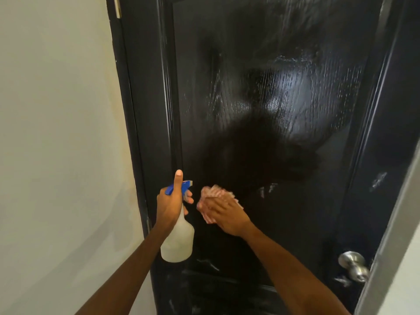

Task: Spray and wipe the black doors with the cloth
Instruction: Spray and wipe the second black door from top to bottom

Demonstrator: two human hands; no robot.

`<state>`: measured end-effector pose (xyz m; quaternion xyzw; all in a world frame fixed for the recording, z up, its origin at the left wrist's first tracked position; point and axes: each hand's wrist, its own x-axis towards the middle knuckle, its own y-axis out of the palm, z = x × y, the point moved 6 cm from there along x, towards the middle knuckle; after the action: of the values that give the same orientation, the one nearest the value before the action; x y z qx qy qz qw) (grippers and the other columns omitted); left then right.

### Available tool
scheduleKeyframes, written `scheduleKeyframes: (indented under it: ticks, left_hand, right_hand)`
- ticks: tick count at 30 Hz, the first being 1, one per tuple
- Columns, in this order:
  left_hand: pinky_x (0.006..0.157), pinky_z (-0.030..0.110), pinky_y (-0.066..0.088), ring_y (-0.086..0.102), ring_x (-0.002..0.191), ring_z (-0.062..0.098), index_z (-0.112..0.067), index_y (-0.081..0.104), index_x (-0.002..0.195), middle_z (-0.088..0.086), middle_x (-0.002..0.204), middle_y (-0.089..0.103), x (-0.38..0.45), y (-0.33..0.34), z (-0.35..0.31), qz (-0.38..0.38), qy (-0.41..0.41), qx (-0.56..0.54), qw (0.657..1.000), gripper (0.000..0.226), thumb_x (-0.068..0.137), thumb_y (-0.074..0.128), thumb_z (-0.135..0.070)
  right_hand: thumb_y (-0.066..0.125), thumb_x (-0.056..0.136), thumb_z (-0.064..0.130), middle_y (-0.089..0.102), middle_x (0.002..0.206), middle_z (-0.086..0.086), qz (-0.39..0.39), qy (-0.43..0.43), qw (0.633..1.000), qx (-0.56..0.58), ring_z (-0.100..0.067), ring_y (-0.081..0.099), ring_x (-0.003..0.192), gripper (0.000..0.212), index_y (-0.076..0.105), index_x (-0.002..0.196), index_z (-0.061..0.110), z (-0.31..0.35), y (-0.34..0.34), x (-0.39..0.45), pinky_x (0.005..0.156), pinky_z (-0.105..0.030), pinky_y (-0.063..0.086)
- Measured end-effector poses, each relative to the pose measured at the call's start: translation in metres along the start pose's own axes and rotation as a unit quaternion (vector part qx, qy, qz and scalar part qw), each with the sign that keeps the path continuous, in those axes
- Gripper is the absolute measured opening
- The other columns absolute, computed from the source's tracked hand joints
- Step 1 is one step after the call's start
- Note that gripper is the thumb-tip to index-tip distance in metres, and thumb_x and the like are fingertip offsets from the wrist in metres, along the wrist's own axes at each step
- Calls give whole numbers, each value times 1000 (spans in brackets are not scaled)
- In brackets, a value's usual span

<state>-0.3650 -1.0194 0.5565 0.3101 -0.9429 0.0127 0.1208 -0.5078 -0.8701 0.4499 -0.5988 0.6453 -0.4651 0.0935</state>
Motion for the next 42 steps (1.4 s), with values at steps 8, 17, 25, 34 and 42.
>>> scheduleKeyframes:
  ticks: [8, 17, 25, 34, 42]
  left_hand:
    - [41, 22, 49, 62, 49, 15, 1, 70, 83, 10, 65, 67, -14, 24, 18, 39, -4, 7, 999, 73, 84, 43, -67]
    - [40, 25, 48, 61, 47, 19, 1, 69, 79, 15, 65, 67, -8, 66, 19, 100, -11, -30, 994, 75, 79, 45, -71]
    - [42, 27, 48, 60, 49, 21, 1, 69, 80, 14, 65, 68, -7, 76, 5, 107, 20, 2, 994, 74, 90, 41, -67]
    - [49, 30, 48, 58, 51, 25, -1, 69, 81, 10, 64, 68, -23, 109, -13, 143, 17, 17, 989, 75, 91, 38, -68]
    - [48, 27, 47, 57, 45, 18, 0, 69, 81, 13, 67, 69, -30, 152, -41, 186, 38, -1, 982, 78, 85, 35, -71]
  right_hand:
    - [66, 88, 30, 26, 167, -4, -76, 202, 976, 30, -26, 16, 154, 77, 35, 158, 27, -62, -36, -43, 124, -59, 1]
    - [30, 98, 72, 6, 170, -18, -246, 629, 732, 88, -38, 2, 156, 91, 9, 163, 13, -191, -97, -145, 122, -66, -1]
    - [25, 104, 62, 3, 170, -13, -113, 333, 933, 82, -34, 5, 156, 68, 25, 162, 26, -94, -37, -75, 124, -50, -12]
    - [27, 104, 50, -5, 170, -4, -104, 435, 894, 27, -26, -3, 157, 70, -4, 163, 28, -100, -39, -105, 121, -51, -21]
    - [30, 105, 43, 0, 168, -22, -246, 600, 761, 29, -37, -6, 156, 72, 4, 162, 7, -206, -109, -135, 126, -56, -4]
